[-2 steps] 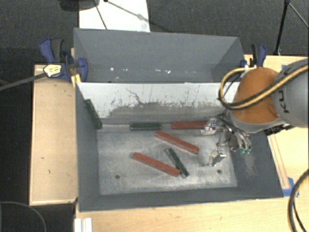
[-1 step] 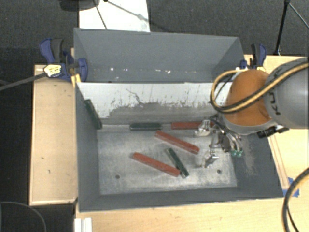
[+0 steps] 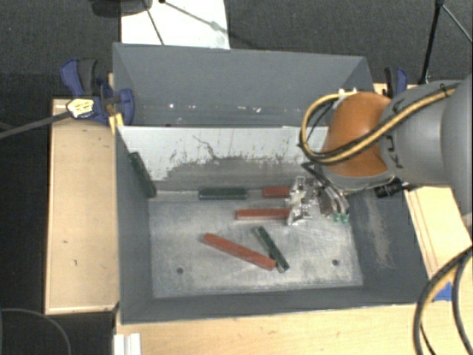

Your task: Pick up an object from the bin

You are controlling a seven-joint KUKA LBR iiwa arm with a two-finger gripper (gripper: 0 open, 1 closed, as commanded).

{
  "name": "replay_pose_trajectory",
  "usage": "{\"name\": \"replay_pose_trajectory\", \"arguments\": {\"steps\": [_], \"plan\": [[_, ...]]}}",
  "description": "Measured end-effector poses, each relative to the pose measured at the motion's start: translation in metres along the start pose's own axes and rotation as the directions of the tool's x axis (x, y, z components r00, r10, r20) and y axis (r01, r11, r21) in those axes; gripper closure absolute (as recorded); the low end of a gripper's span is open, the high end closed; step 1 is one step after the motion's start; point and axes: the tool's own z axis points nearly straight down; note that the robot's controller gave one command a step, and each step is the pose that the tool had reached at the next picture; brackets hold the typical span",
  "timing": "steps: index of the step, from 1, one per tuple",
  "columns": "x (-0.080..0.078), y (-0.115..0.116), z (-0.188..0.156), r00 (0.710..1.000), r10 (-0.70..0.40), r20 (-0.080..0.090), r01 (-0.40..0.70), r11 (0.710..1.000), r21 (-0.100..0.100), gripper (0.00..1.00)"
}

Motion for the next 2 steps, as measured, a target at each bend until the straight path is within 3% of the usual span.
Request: {"name": "replay_pose_trajectory", "arguments": {"steps": [1,2], "plan": [[0.000,0.000,0.000,1.000,-0.002,0.000,0.002,1.000,0.000,1.00],[0.008,0.011,-0.149,1.000,0.022,-0.015,-0.022,1.000,0.000,1.00]]}}
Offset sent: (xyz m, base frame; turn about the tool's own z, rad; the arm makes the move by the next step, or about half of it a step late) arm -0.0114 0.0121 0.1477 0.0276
